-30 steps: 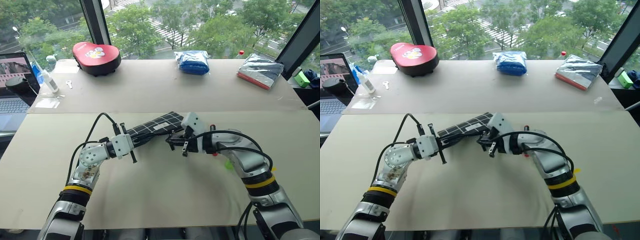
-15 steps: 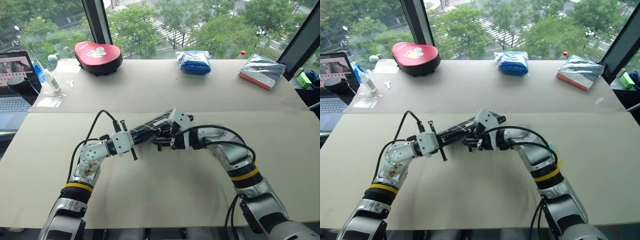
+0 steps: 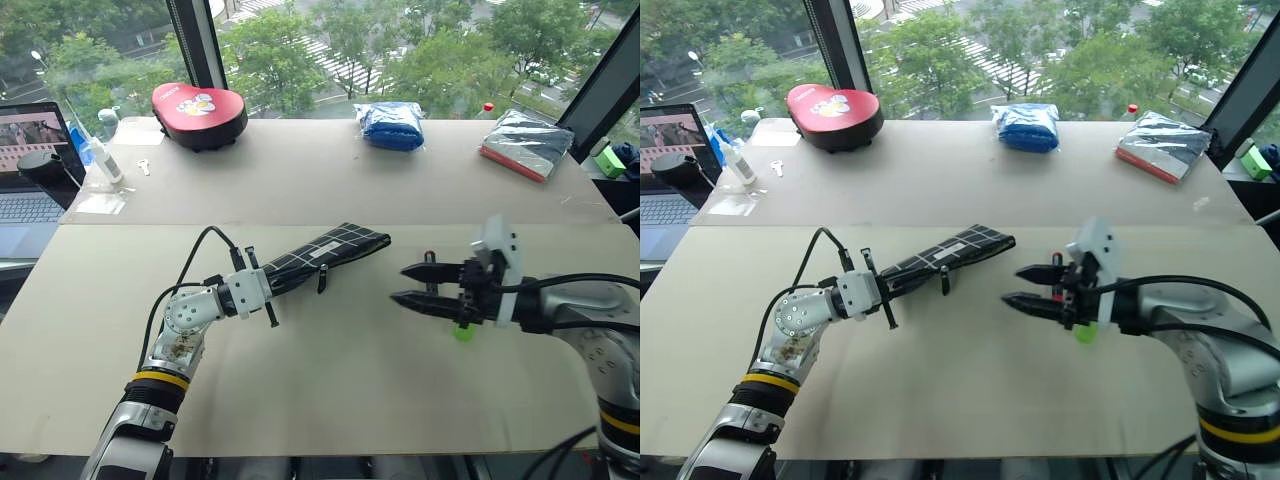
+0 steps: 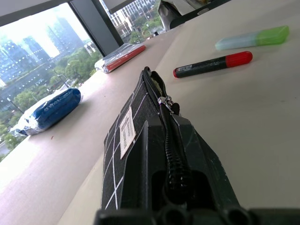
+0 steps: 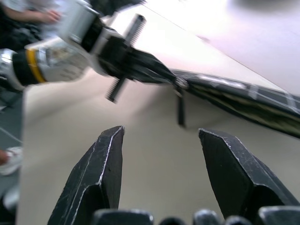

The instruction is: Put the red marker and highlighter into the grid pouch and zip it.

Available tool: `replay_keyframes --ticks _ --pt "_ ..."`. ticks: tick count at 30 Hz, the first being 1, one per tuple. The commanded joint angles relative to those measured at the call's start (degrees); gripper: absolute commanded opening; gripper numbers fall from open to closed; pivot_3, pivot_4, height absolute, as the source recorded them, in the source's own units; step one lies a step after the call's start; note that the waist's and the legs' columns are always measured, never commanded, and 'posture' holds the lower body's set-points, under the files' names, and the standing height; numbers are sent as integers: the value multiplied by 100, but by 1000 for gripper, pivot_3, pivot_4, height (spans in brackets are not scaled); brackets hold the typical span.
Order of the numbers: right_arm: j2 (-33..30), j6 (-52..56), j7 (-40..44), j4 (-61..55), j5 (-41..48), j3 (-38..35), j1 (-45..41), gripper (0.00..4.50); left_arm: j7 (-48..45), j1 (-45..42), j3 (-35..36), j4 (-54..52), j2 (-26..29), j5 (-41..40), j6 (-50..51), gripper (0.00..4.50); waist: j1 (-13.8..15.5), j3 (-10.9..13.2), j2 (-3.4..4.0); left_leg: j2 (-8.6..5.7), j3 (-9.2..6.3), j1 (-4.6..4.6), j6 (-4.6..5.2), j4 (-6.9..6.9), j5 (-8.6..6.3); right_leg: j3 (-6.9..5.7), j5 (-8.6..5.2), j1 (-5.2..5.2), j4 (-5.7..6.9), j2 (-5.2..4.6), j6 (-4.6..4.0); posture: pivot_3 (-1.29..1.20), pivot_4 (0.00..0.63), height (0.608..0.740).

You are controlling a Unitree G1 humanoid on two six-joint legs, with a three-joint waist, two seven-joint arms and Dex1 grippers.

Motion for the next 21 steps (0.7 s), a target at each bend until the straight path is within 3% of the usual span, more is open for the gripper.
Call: replay_keyframes --ticks 1,10,21 --pt "147 662 -1284 -94 -369 -664 153 2821 -220 -126 -20 -12 -123 -287 -140 0 31 0 0 0 0 0 -1 0 1 0 1 0 1 0 -1 0 150 740" --pt "933 1449 -2946 -725 -969 -1036 986 2821 -553 -373 -116 501 -545 -361 -281 0 38 -1 0 -3 -1 -6 0 6 0 3 3 2 0 -1 -2 0 150 740" --pt "1894 1639 -3648 -994 -1228 -887 1159 2821 -804 -652 -56 1077 -784 -396 -534 0 23 -1 0 -4 1 1 5 12 -1 7 4 10 1 1 1 0 150 740"
